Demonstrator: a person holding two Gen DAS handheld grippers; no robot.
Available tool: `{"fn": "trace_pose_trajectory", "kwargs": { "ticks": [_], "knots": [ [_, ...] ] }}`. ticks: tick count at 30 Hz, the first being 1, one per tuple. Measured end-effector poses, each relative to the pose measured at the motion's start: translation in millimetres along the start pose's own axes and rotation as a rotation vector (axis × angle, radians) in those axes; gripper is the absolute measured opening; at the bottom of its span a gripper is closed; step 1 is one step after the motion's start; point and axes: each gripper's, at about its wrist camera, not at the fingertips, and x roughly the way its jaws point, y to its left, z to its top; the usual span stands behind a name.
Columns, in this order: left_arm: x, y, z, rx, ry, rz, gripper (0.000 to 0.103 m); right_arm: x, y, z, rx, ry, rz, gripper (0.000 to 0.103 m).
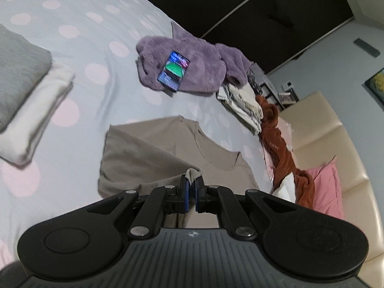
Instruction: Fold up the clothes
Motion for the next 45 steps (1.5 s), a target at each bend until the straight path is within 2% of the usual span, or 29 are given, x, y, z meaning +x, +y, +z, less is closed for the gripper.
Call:
{"fn": "trace_pose_trajectory", "kwargs": {
  "ticks": [2, 3, 5, 6, 7, 14, 18, 21, 26, 32, 35, 39, 43, 45],
  "knots": [
    [4.5, -6.1, -5.2, 0.001, 0.013, 0.001, 0.003, 6.2, 14.4, 4.6, 0.001, -0.011, -0.013, 0.054],
    [6.2, -8.2, -7.2, 0.003, 0.018, 0.003, 0.003, 8.3, 13.3, 6.8, 0.011, -0.015, -0.016, 0.051],
    [8.7, -11.5, -9.5, 0.007, 0.025, 0.009, 0.003, 12.5, 11.2, 11.2, 0.031, -0.023, -0.023, 0.029],
    [9.5, -13.3, -10.3, 0.009, 0.026, 0.013, 0.003, 13.1, 9.5, 12.7, 0.025, -0.024, -0.031, 0.006],
    [10.3, -15.1, -11.2, 0.010, 0.027, 0.016, 0.003, 13.4, 8.0, 13.2, 0.016, -0.024, -0.050, 0.004],
    [24.7, -45.8, -8.3, 0.066, 0.044, 0.021, 0.003, 3.1, -22.3, 11.3, 0.088, -0.035, -0.036, 0.004],
    [36.8, -88.4, -7.0, 0.151, 0.058, 0.009, 0.003, -15.5, -49.1, 16.1, 0.181, -0.068, -0.019, 0.003],
    [53.6, -137.4, -15.1, 0.268, 0.095, -0.004, 0.003, -42.0, -78.3, 13.7, 0.285, -0.094, -0.008, 0.003],
    [105.7, -209.4, -56.9, 0.408, 0.225, -0.062, 0.003, -91.3, -130.5, -15.3, 0.451, -0.115, -0.052, 0.003],
    [182.6, -255.6, -134.0, 0.507, 0.382, -0.076, 0.003, -120.0, -194.6, -84.7, 0.649, -0.053, -0.165, 0.003],
    [219.6, -263.2, -168.5, 0.548, 0.444, -0.045, 0.003, -127.2, -222.9, -118.4, 0.742, -0.013, -0.213, 0.003],
    [261.3, -250.5, -198.0, 0.562, 0.492, 0.025, 0.003, -108.1, -246.6, -151.5, 0.876, 0.061, -0.210, 0.003],
    [268.8, -227.7, -202.8, 0.552, 0.488, 0.106, 0.006, -84.6, -255.3, -171.1, 0.952, 0.134, -0.203, 0.003],
    [263.8, -217.6, -199.8, 0.543, 0.507, 0.120, 0.014, -81.5, -252.7, -180.5, 0.954, 0.160, -0.212, 0.003]
  ]
}}
